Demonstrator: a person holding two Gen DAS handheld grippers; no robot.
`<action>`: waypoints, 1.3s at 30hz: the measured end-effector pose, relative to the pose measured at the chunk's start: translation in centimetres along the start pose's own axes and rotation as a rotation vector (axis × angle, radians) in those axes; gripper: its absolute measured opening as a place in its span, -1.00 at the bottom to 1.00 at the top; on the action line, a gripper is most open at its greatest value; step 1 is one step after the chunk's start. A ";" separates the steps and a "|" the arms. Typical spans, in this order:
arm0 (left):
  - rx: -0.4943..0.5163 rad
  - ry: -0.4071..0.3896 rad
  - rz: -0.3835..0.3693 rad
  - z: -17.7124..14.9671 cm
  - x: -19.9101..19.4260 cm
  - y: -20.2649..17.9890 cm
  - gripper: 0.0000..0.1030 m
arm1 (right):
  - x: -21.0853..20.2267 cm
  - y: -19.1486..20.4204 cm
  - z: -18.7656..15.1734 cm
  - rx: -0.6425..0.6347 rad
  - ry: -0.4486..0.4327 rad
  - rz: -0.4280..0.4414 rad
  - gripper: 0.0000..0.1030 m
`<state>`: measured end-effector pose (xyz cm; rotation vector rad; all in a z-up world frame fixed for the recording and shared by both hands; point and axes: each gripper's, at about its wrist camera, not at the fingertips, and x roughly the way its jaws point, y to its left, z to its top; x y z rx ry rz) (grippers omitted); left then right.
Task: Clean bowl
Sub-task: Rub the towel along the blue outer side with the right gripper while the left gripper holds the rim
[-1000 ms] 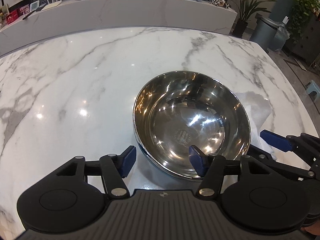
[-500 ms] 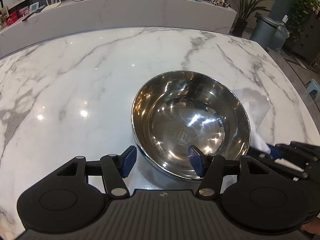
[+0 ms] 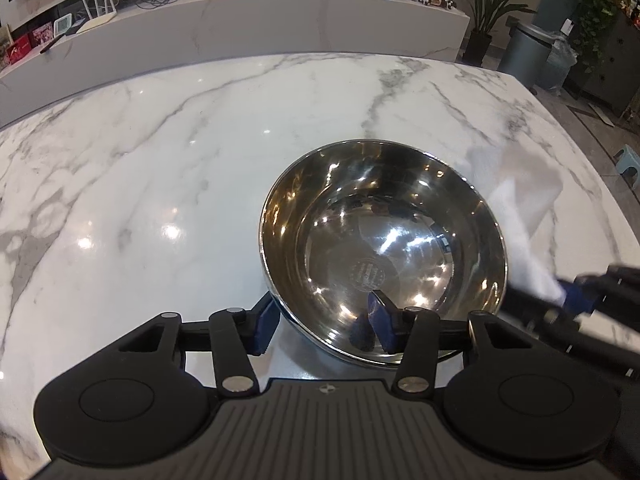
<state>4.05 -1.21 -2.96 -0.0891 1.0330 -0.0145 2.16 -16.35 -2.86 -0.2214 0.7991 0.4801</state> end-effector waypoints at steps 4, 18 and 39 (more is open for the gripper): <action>-0.039 0.031 -0.001 0.0 0.2 0.4 0.10 | 0.4 0.7 -0.3 -0.026 0.029 0.009 -0.75; -0.035 0.030 -0.058 0.1 0.7 0.8 -0.11 | -0.6 0.4 -0.2 -0.044 -0.014 -0.016 -0.75; -0.087 0.045 -0.038 0.6 0.7 1.2 0.01 | -0.1 1.9 -0.1 -0.102 0.040 0.050 -0.75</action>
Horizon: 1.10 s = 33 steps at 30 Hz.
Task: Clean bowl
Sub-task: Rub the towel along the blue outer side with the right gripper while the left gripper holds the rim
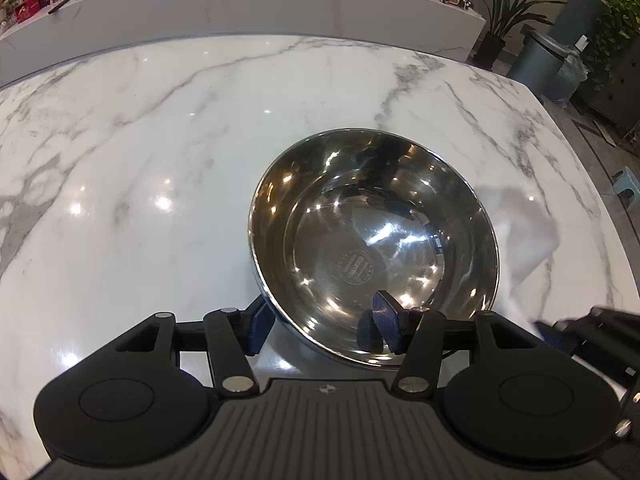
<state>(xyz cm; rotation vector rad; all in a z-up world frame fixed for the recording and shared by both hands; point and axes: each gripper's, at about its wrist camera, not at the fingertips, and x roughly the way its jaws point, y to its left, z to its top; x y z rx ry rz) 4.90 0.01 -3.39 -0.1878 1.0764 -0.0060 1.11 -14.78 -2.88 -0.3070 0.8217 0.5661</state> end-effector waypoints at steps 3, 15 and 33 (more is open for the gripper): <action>0.003 -0.002 0.000 0.0 0.0 0.1 0.00 | 0.4 0.4 -0.2 -0.017 0.024 0.010 -0.75; 0.083 -0.025 -0.021 0.1 0.3 -0.7 -0.08 | -1.0 -2.1 0.4 0.035 -0.082 -0.049 -0.75; -0.048 0.071 -0.074 -0.1 0.2 0.6 0.07 | -0.8 -2.0 0.6 -0.017 -0.061 -0.048 -0.75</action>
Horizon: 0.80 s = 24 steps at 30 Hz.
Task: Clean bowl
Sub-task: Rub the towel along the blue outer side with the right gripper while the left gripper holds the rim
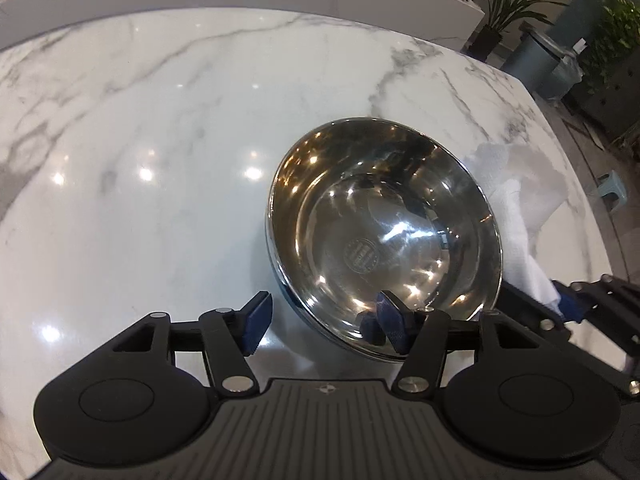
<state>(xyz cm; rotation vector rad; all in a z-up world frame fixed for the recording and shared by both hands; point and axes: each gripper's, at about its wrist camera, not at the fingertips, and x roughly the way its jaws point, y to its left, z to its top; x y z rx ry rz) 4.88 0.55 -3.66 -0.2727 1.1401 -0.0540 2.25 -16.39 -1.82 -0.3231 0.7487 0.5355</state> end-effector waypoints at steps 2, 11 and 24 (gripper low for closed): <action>0.018 -0.015 0.011 0.1 0.0 -0.1 0.01 | 0.4 0.3 -0.2 -0.006 0.025 0.011 -0.75; 0.046 -0.041 0.046 0.5 0.2 -0.1 -0.07 | 1.4 1.9 -0.7 -0.067 0.098 0.104 -0.75; 0.111 -0.051 0.036 0.4 0.3 -0.6 -0.07 | 0.3 -1.0 0.5 -0.025 -0.044 0.004 -0.76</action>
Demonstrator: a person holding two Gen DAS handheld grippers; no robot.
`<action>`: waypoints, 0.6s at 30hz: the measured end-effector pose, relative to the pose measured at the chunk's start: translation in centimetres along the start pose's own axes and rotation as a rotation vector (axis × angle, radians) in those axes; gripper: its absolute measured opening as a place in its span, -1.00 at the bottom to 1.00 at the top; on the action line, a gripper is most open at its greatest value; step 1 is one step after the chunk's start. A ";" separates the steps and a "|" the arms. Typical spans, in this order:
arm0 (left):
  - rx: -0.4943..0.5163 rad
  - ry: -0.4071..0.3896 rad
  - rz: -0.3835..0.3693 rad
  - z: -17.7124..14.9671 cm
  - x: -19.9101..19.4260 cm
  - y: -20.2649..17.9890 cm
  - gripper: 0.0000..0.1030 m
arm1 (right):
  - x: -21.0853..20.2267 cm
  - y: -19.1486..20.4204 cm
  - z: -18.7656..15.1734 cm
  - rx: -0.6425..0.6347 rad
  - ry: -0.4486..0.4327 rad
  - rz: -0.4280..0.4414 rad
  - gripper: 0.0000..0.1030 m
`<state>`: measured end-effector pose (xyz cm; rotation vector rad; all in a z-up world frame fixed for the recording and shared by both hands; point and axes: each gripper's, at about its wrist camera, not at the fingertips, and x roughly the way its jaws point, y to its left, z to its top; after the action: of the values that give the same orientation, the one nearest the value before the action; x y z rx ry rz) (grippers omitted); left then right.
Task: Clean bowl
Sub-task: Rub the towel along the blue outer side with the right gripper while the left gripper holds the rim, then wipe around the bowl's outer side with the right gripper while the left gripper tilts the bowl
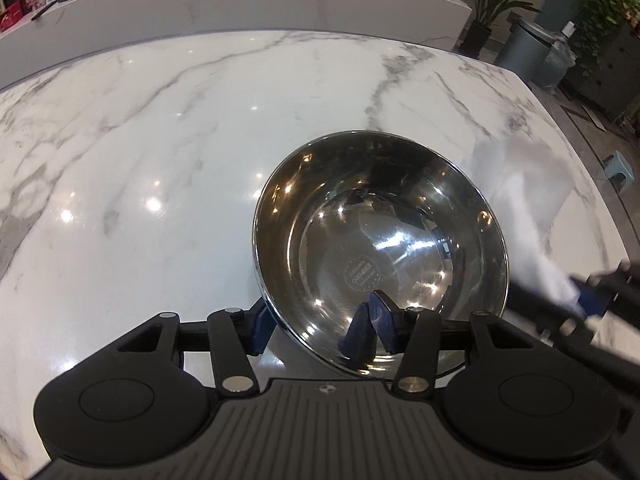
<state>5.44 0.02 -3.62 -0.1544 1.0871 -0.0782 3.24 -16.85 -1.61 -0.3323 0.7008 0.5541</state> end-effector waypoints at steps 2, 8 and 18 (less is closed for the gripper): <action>0.029 -0.011 -0.002 0.0 0.0 -0.4 -0.07 | -0.1 -0.2 0.0 -0.006 -0.002 -0.007 -0.76; -0.075 0.030 -0.003 -0.1 0.0 0.4 0.03 | -0.3 -0.3 -0.2 -0.010 0.012 -0.020 -0.76; -0.187 0.067 -0.074 -0.2 -0.3 1.7 -0.34 | -0.2 -0.2 -0.1 -0.019 0.015 -0.019 -0.76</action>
<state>5.14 1.76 -3.74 -0.3622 1.1548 -0.0482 3.19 -17.14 -1.50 -0.3605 0.7070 0.5409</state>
